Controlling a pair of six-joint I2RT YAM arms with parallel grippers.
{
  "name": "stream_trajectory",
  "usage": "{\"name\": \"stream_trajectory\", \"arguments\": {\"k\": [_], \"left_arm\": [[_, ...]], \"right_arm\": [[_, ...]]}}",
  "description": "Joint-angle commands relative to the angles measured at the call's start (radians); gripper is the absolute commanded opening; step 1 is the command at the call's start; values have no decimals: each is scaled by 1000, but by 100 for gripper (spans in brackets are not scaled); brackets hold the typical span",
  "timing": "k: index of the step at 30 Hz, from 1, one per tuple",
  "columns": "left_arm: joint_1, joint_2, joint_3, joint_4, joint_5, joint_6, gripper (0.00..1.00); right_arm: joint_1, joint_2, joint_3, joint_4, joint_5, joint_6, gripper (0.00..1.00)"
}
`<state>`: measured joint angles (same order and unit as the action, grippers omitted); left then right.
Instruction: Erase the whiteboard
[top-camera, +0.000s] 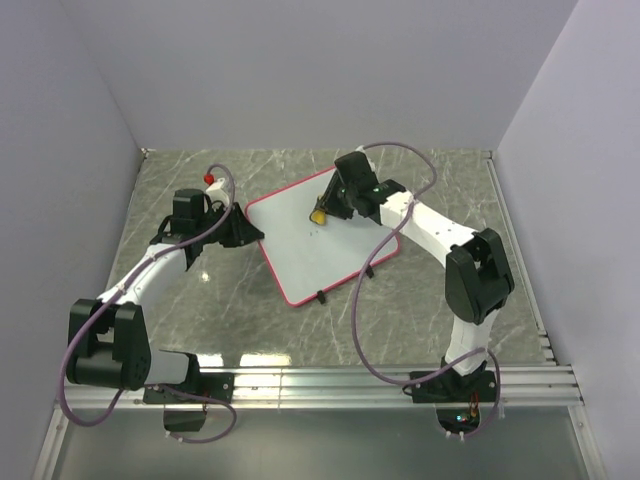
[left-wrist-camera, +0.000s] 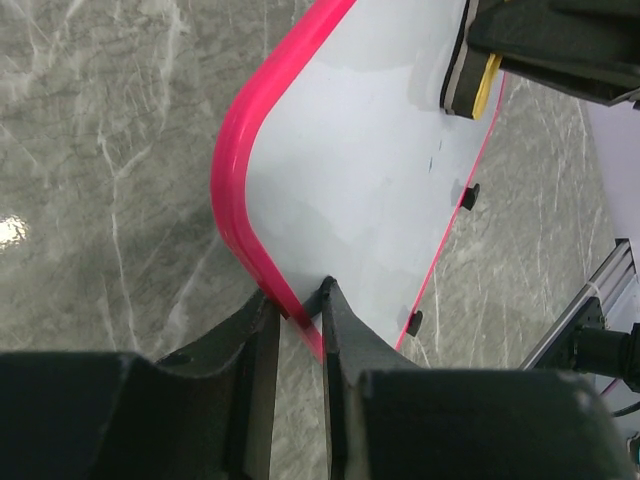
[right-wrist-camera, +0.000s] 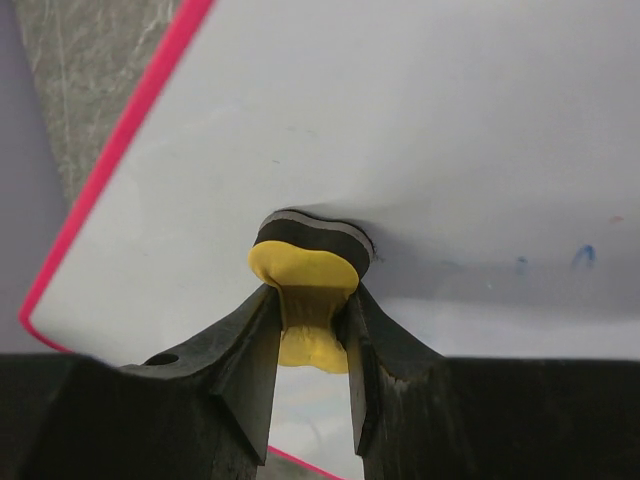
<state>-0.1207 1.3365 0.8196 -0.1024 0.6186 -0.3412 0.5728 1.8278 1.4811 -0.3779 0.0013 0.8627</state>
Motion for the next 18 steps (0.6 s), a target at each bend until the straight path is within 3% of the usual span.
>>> {"name": "stream_trajectory", "arguments": {"k": [1, 6, 18], "left_arm": [[-45, -5, -28, -28, -19, 68, 0], [-45, -13, -24, -37, -17, 71, 0], [-48, -13, -19, -42, -14, 71, 0]], "right_arm": [[4, 48, 85, 1, -26, 16, 0], [-50, 34, 75, -18, -11, 6, 0], [-275, -94, -229, -10, 57, -54, 0]]}}
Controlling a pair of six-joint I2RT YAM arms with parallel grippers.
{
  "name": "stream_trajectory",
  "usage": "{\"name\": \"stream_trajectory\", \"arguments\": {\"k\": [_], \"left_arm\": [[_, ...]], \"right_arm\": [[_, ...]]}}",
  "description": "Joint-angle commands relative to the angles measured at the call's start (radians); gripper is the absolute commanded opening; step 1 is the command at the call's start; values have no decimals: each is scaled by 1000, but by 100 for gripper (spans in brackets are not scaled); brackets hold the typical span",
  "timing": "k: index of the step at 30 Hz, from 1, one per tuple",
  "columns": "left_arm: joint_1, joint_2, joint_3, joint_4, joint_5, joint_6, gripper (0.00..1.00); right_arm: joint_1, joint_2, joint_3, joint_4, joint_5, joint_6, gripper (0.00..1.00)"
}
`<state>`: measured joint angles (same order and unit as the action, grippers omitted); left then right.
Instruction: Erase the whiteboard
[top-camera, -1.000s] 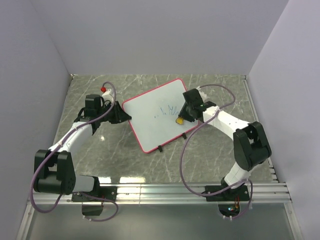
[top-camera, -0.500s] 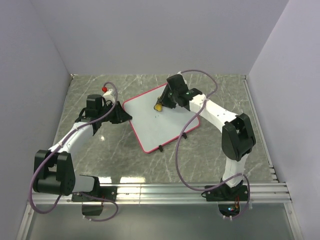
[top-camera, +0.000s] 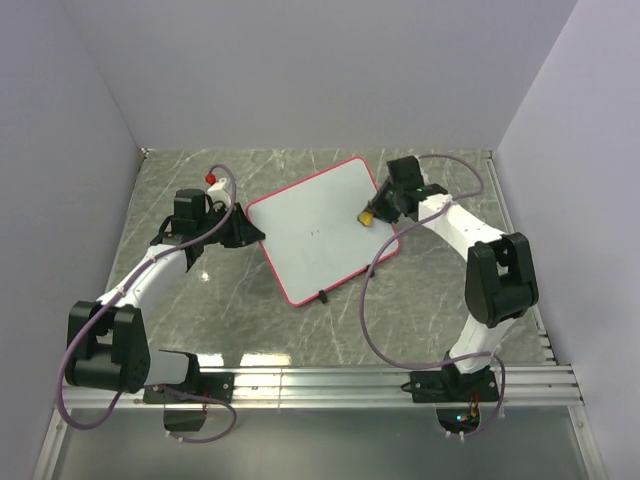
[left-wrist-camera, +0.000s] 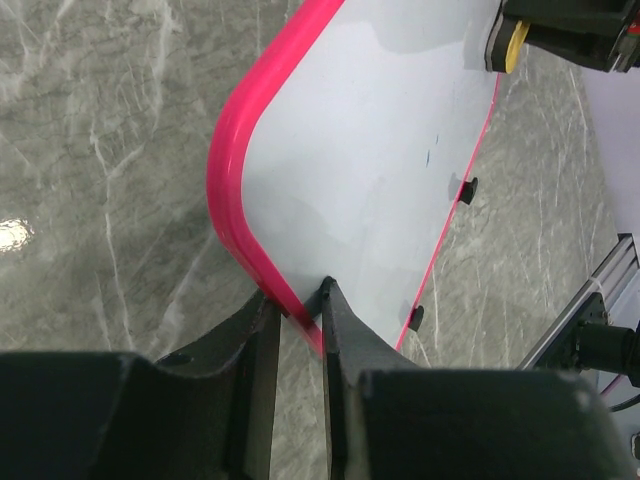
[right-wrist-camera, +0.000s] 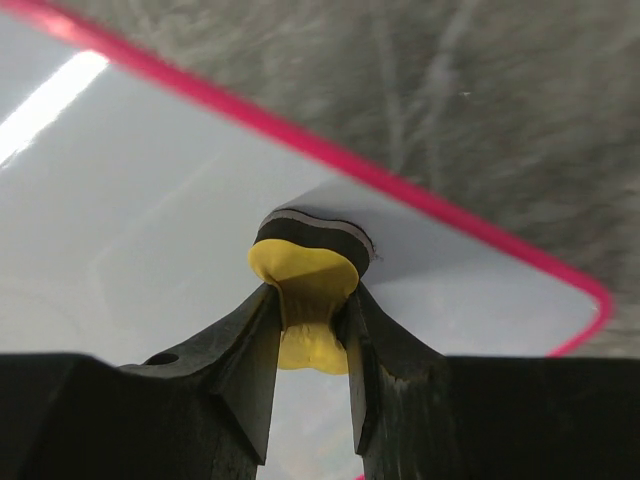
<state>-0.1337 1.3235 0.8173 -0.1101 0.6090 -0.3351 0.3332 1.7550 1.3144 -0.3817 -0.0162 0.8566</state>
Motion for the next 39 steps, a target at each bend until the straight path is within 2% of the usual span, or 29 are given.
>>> {"name": "stream_trajectory", "arguments": {"k": [1, 8, 17, 22, 25, 29, 39], "left_arm": [[-34, 2, -17, -33, -5, 65, 0], [-37, 14, -12, -26, -2, 65, 0], [-43, 11, -12, -26, -5, 68, 0], [-44, -13, -26, -30, -14, 68, 0], [-44, -30, -36, -30, -14, 65, 0], [-44, -50, -43, -36, -18, 62, 0], [-44, -78, -53, -37, -20, 54, 0]], "right_arm": [[-37, -25, -84, -3, 75, -50, 0], [27, -49, -84, 10, 70, -15, 0], [288, 29, 138, -52, 76, 59, 0], [372, 130, 255, -98, 70, 76, 0], [385, 166, 269, -126, 73, 73, 0], [377, 123, 194, -118, 110, 73, 0], [245, 11, 56, -215, 281, 61, 0]]}}
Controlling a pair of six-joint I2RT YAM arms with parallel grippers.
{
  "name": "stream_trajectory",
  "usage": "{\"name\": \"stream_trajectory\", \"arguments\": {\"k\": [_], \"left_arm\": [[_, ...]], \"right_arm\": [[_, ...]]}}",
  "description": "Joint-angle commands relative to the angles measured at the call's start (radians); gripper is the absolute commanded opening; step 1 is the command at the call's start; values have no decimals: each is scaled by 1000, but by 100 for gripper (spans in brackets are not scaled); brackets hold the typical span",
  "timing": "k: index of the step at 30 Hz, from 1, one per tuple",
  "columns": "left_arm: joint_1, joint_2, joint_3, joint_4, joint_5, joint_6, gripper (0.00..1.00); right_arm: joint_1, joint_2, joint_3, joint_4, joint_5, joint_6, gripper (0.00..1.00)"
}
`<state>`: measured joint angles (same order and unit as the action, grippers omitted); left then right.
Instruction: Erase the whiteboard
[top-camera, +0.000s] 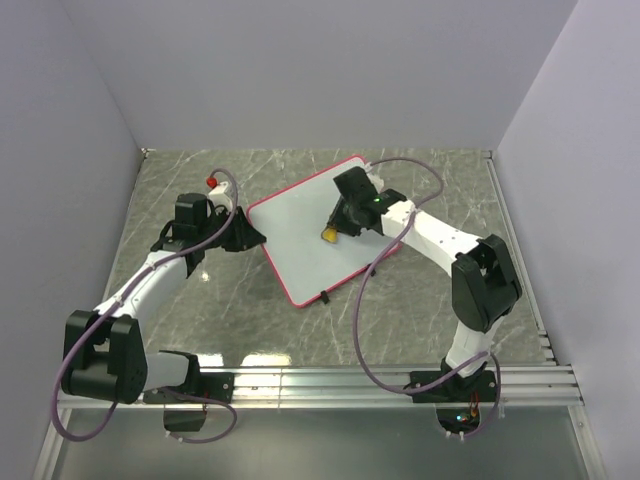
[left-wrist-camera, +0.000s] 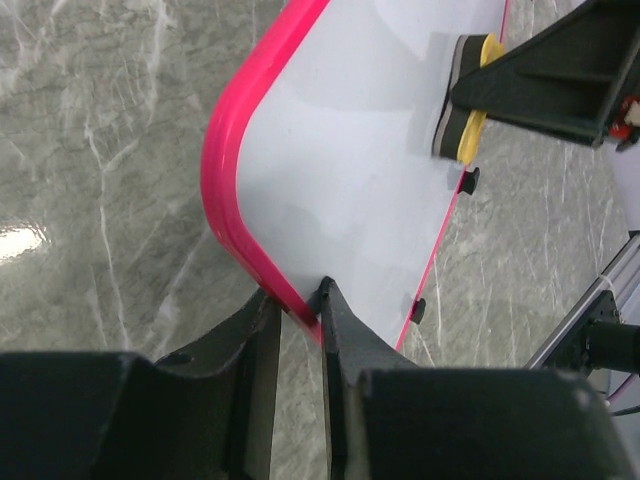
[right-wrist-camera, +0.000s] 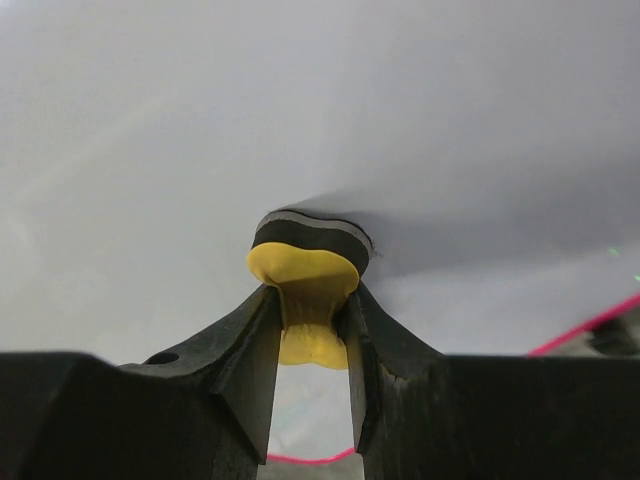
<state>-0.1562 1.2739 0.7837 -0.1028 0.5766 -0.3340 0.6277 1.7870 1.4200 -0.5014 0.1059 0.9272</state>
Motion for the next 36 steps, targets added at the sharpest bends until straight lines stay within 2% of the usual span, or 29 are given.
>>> {"name": "stream_trajectory", "arguments": {"k": [1, 7, 13, 18, 22, 25, 27, 30, 34, 36], "left_arm": [[-22, -30, -21, -44, 15, 52, 0], [-22, -44, -27, -48, 12, 52, 0], [-28, -50, -29, -49, 5, 55, 0], [-34, -45, -31, -41, -3, 58, 0], [-45, -53, -31, -44, -17, 64, 0], [-58, -64, -32, -51, -33, 69, 0], [-71, -68, -32, -54, -44, 70, 0], [-75, -74, -32, -55, -58, 72, 0], [-80, -80, -32, -58, -90, 67, 1], [-83, -84, -34, -58, -109, 61, 13]], "right_arm": [[-52, -26, -61, -94, 167, -10, 0], [-56, -17, -95, -98, 160, 7, 0], [-14, -23, -58, -92, 126, 36, 0], [102, 8, 71, -137, 118, 74, 0], [207, 93, 193, -169, 84, 81, 0], [228, 143, 321, -226, 113, 55, 0], [219, 141, 333, -244, 130, 50, 0], [182, 88, 301, -226, 158, 45, 0], [116, -59, 196, -224, 207, 41, 0], [67, -157, 145, -223, 245, 27, 0]]}}
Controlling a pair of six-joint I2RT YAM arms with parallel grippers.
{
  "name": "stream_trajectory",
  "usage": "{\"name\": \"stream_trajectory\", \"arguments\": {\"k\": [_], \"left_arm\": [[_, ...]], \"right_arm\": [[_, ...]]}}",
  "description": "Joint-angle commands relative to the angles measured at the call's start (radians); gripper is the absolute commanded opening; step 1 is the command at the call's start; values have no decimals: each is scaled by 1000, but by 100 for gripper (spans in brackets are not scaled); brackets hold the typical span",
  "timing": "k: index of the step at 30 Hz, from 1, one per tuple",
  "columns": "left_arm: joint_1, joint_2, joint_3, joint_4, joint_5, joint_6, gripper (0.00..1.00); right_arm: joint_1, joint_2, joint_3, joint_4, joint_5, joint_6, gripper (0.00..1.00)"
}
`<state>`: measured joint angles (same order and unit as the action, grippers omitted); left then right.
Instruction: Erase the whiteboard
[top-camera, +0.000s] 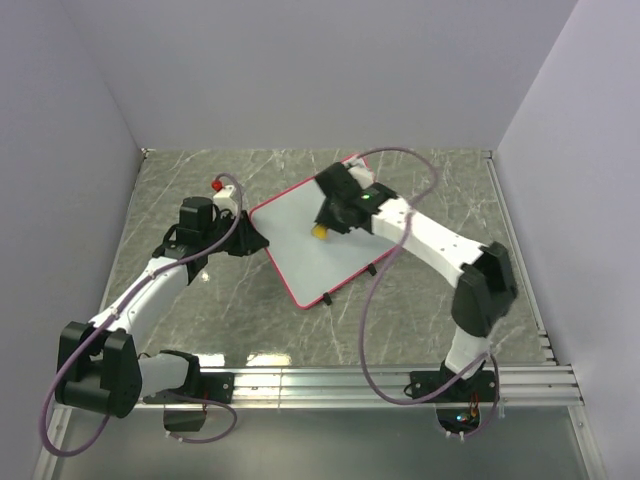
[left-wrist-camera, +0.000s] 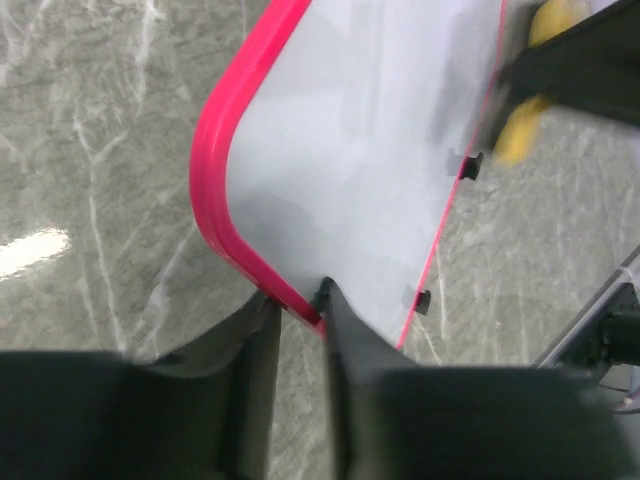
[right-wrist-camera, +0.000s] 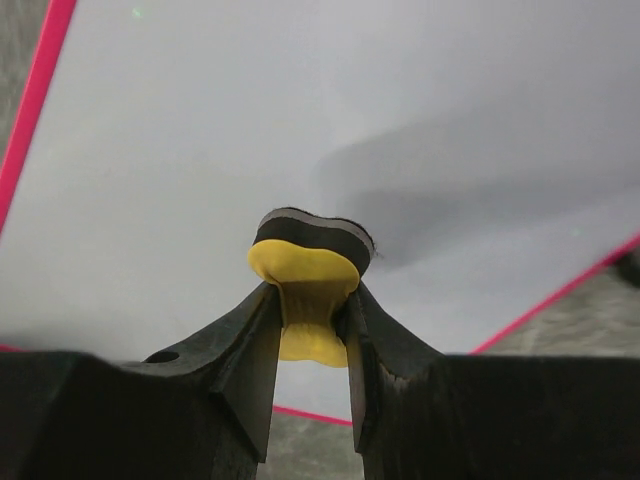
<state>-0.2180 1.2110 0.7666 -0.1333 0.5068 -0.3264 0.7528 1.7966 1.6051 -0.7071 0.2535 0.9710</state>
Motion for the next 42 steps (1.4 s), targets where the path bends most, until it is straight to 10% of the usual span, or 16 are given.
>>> {"name": "stream_trajectory", "arguments": {"k": [1, 3, 13, 20, 26, 31, 42], "left_arm": [[-21, -24, -15, -28, -48, 52, 36], [-21, -30, -16, -26, -70, 46, 64], [-21, -39, 6, -44, -108, 33, 99], [-21, -80, 164, -166, -163, 29, 99], [-21, -126, 273, -288, -211, 30, 99], [-24, -162, 278, -327, -246, 15, 100], [-23, -269, 292, -405, -424, -114, 100]], "right_arm": [[-78, -199, -97, -22, 110, -21, 0], [-131, -303, -166, -23, 141, -43, 0], [-300, -600, -669, -49, 147, -40, 0], [-310, -563, -869, 23, 60, 3, 2], [-308, -568, -936, 86, 38, -23, 55], [-308, -635, -968, 95, 13, -29, 79], [-305, -890, -737, -106, 62, -107, 93]]}}
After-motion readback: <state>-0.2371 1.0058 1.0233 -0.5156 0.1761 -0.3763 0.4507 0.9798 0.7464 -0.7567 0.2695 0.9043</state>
